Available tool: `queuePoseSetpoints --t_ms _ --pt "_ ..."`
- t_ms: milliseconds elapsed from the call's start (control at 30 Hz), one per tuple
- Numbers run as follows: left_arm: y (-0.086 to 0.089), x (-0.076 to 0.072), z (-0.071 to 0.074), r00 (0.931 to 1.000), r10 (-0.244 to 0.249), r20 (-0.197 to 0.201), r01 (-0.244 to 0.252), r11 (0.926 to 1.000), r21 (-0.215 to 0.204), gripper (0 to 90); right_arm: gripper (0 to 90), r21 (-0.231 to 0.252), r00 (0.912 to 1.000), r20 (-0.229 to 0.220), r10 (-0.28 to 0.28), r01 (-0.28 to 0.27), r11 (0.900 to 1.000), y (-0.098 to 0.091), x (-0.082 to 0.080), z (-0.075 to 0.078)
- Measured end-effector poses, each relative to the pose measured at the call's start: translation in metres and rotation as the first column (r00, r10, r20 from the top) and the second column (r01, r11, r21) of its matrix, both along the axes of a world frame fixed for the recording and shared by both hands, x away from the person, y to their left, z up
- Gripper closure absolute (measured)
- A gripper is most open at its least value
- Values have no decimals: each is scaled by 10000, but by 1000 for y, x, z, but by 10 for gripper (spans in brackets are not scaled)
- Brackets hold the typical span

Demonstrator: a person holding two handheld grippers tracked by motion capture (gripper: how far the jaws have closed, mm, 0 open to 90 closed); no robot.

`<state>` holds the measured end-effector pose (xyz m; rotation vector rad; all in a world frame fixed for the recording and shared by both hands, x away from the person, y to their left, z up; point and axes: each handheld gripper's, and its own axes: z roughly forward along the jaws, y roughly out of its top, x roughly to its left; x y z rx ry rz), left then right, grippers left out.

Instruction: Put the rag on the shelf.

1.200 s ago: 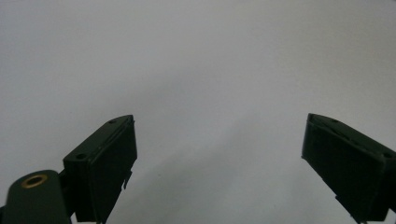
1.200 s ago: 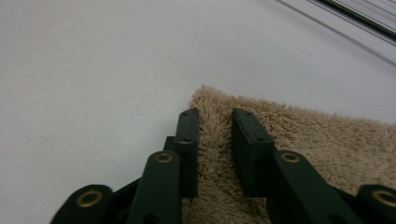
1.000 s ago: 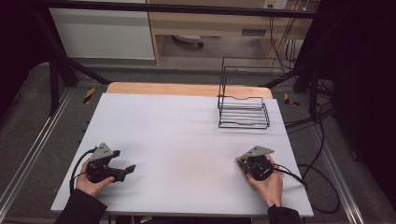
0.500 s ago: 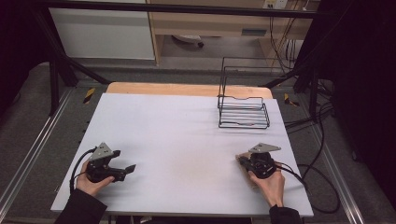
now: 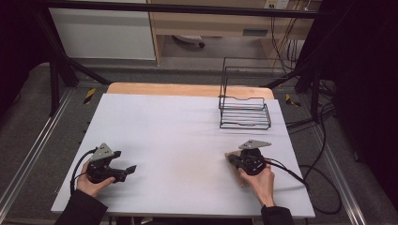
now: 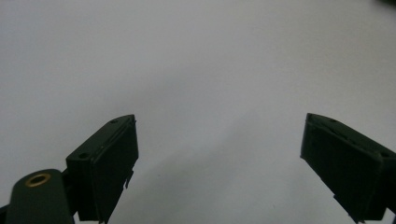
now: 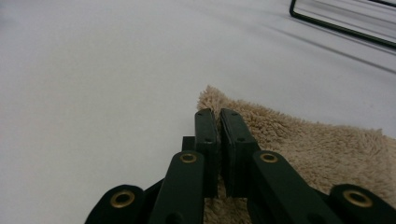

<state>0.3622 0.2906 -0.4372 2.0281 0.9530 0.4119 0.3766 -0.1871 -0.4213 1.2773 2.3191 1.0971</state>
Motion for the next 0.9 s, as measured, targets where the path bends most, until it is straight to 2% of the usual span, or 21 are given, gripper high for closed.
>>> queuePoseSetpoints --t_ms 100,367,533,800,900 --pt "1 0 0 10000 16 7 -16 10000 -16 114 864 220 9999 -8 117 -117 9997 12 4 0" --pt "0 0 0 10000 10 9 -10 10000 10 113 864 215 9998 -53 192 -191 9996 40 15 -5" --pt "0 0 0 10000 28 0 -28 10000 20 113 864 430 9998 -83 193 -189 9989 51 20 -8" --pt "0 0 0 10000 8 -40 -8 10000 39 113 844 324 9997 -112 233 -229 9992 60 25 -18" --pt "0 0 0 10000 28 -40 -28 10000 9 113 739 626 9987 -10 519 -517 9967 59 25 -16"
